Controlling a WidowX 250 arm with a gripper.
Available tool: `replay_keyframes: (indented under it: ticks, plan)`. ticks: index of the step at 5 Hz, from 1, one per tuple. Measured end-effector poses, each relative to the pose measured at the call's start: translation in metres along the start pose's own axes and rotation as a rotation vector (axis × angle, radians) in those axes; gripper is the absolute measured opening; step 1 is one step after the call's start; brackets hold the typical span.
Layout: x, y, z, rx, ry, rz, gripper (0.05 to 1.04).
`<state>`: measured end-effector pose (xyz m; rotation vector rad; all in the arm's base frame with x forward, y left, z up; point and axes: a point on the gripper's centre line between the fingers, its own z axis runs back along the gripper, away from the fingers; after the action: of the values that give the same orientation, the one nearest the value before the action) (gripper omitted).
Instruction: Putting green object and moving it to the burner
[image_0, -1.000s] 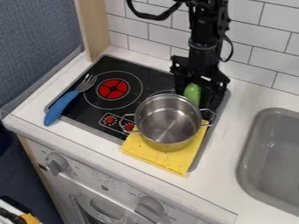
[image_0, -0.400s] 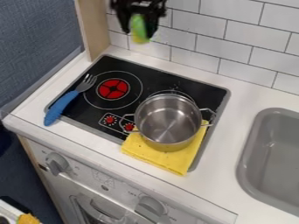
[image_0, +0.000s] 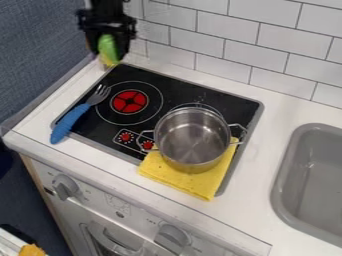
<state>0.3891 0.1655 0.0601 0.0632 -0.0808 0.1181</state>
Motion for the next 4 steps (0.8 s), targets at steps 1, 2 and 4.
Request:
replay_keyframes:
  ticks: [1, 2, 4]
  plan:
    - [-0.004, 0.004, -0.016, 0.025, 0.032, -0.01, 0.727]
    - [-0.008, 0.005, -0.033, 0.026, 0.071, -0.046, 0.727]
    - [-0.006, 0.002, -0.035, 0.029, 0.07, -0.069, 0.727]
